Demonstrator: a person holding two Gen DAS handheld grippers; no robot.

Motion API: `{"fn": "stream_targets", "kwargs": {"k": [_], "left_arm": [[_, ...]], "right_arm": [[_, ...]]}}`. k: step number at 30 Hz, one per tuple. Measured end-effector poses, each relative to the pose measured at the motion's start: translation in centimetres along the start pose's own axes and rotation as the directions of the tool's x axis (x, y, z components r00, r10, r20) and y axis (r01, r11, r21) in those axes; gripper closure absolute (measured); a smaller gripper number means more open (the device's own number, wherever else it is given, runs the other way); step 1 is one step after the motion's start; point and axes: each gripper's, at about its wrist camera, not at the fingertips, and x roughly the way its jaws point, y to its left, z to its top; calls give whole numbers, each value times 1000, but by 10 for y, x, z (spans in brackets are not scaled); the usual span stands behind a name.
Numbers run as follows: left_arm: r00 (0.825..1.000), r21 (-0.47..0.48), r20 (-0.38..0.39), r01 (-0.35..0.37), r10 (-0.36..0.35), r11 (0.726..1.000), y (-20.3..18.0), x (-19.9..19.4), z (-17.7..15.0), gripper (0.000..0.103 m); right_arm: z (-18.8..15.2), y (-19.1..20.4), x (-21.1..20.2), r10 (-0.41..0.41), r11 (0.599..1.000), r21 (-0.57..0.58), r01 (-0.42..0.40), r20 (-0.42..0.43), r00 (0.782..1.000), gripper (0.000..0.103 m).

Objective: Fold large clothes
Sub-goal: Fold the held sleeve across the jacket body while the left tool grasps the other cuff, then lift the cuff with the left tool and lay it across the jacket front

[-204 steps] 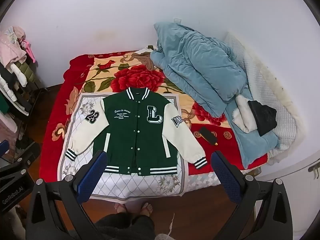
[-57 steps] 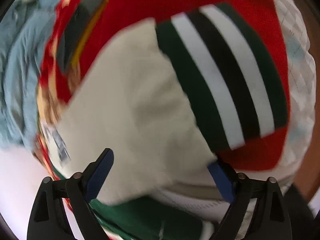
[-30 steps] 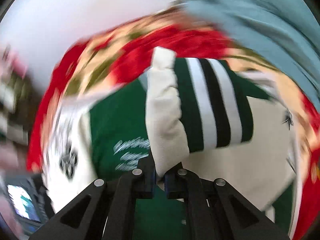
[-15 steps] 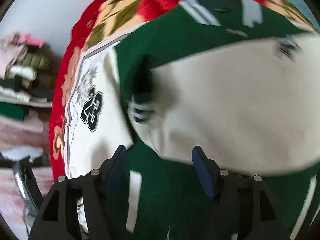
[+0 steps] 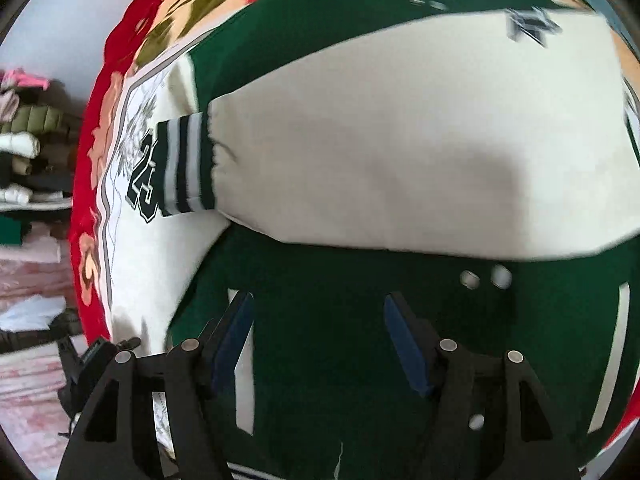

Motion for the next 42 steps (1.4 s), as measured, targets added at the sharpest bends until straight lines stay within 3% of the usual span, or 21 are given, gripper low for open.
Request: {"fn": "stream_targets", "kwargs": {"k": [2,3,8,12,13,14,16,19,21,23,25,28,30,33,36,39,41,42], "left_arm": [[996,21,83,-21,19,1000,-5,-6,17,84],[992,35,121,-22,17,999,-9,-9,29,87],[972,120,232,-57,28,991,-32,-23,78,90],[954,208,297,-97,31,973,-58,-39,110,90],[952,226,306,-103,29,969,-63,-44,115,91],[946,250,322,-115,29,961,-68,-50,120,91],[936,283,351,-133,27,950,-78,-59,120,90],[925,317,380,-155,25,936,-72,-68,101,90],[918,330,395,-175,32,928,-71,-73,97,90],[912,340,408,-187,35,921,-77,-77,93,90],[906,351,423,-194,29,916,-84,-87,88,90],[888,379,460,-198,1,904,-98,-106,76,91],[872,406,488,-209,-18,890,-106,-119,66,91],[842,469,535,-226,-71,854,-129,-144,42,91],[815,549,561,-236,-144,802,-158,-167,10,91],[769,641,594,-277,-235,716,-203,-184,-44,92],[768,693,573,-269,-286,669,-229,-187,-76,92],[778,735,540,-250,-321,630,-250,-185,-103,92]], "right_arm": [[7,18,6,-31,998,-55,31,10,999,34],[10,30,10,-61,992,-106,63,19,998,34],[29,72,30,-175,950,-250,188,73,982,34],[42,121,68,-254,863,-421,279,117,960,34],[43,134,78,-270,833,-465,298,127,954,46],[44,142,86,-316,802,-480,356,165,934,57],[44,152,87,-312,788,-478,389,235,920,69],[33,175,76,-239,753,-546,368,294,925,73],[26,183,86,-250,721,-594,357,258,933,72],[29,177,94,-272,737,-579,348,218,937,68],[40,160,81,-214,811,-519,269,164,963,62],[51,127,47,-101,921,-364,138,120,988,32],[53,102,22,-54,959,-271,87,127,990,31],[45,74,-6,-50,985,-154,73,149,988,31],[48,43,-18,-73,995,-62,83,148,986,31],[51,6,-25,-104,995,20,102,142,984,31],[52,-22,-36,-116,992,69,107,146,982,31],[53,-32,-38,-122,990,86,110,147,982,31]]}}
